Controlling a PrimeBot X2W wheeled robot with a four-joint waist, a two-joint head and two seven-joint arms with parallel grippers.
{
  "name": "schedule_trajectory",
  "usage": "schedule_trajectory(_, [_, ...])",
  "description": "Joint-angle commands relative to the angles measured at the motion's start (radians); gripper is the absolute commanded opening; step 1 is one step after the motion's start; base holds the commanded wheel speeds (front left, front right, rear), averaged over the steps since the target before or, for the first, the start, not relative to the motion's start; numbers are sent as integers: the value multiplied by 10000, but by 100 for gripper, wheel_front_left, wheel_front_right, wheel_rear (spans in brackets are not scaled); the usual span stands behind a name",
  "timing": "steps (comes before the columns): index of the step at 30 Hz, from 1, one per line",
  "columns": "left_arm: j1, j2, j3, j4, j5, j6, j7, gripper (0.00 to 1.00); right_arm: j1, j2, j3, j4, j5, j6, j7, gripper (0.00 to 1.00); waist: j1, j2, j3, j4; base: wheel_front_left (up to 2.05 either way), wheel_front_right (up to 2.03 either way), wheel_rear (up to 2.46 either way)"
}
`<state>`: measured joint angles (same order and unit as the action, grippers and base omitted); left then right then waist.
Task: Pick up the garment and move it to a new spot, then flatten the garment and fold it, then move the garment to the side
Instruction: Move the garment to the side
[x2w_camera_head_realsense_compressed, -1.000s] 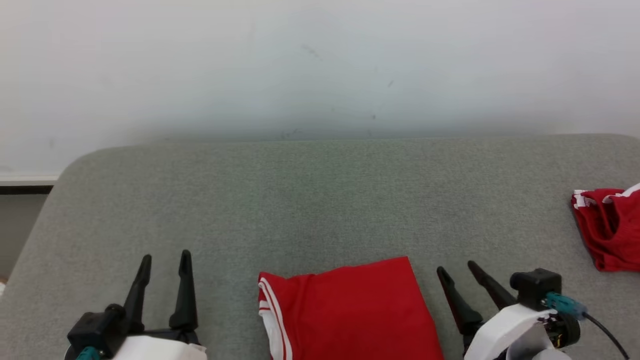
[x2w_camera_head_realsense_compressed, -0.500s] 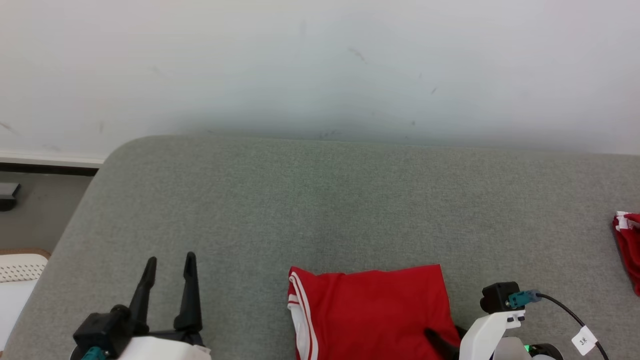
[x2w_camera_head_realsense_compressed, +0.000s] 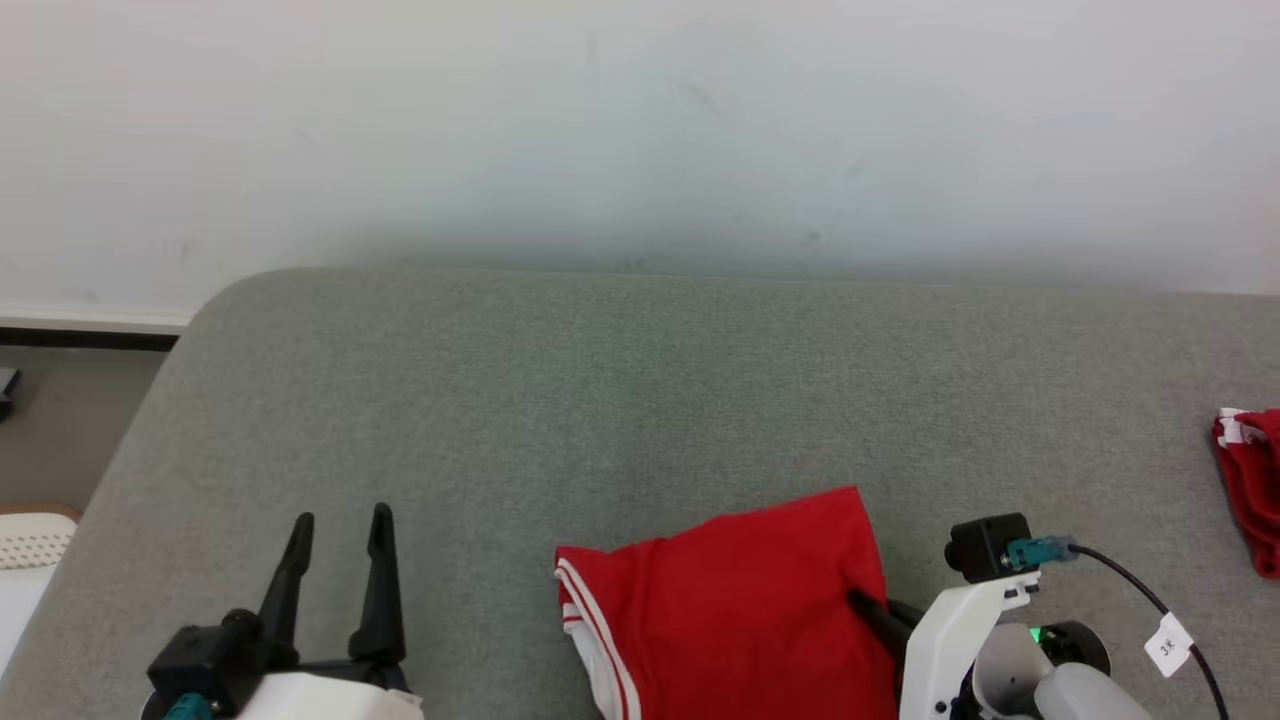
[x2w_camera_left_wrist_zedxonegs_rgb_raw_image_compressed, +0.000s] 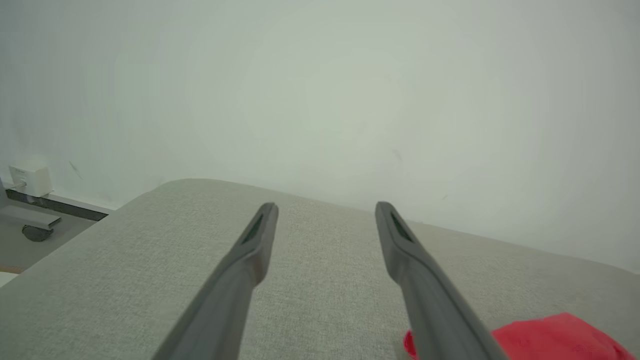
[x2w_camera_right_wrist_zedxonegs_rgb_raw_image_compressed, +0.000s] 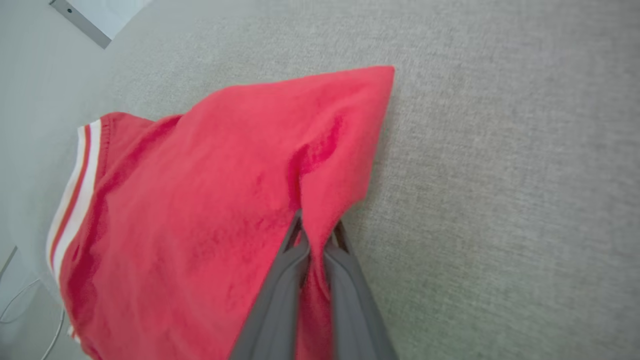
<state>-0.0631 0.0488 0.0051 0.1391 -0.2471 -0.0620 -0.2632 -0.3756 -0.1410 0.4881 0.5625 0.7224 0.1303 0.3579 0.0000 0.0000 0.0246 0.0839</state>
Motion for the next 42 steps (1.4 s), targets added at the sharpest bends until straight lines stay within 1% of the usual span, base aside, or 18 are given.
schedule_trajectory(1, [47,38,1,-37,31,-6,-9,100,-185,-153,3,-63,-77,4,-120,0,0,0,0,-169,0,0,0])
schedule_trajectory(3, [57,38,-46,-71,31,13,-11,100,-431,-247,47,-135,-132,4,-288,0,0,0,10,-369,0,0,0])
schedule_trajectory(8, [-96,37,-137,-21,136,-95,-9,100,-986,-465,-234,-150,-160,4,-864,0,0,0,37,-937,0,0,0])
schedule_trajectory(15, [-202,38,-601,14,206,-192,-11,100,-1491,-701,-559,-147,-61,4,-1355,0,0,0,162,-1950,0,0,0])
schedule_trajectory(23, [-383,38,-762,102,348,-314,-9,100,-1409,-815,-644,-210,89,4,-1732,0,0,0,311,-3304,0,0,0])
schedule_trajectory(29, [-531,40,-1070,142,320,-378,-5,100,-1182,-905,-663,-279,185,4,-1914,0,0,0,368,-4165,0,0,0])
schedule_trajectory(33, [-606,42,-1271,143,364,-404,-5,100,-1113,-937,-625,-382,246,4,-1979,0,0,0,463,-4503,0,0,0])
schedule_trajectory(36, [-682,40,-1344,148,384,-404,-5,100,-1129,-939,-638,-475,265,4,-2047,0,0,0,574,-4630,0,0,0])
schedule_trajectory(42, [-944,42,-1444,64,480,-451,-5,100,-1399,-942,-833,-683,151,4,-2436,0,0,0,905,-4498,0,0,0])
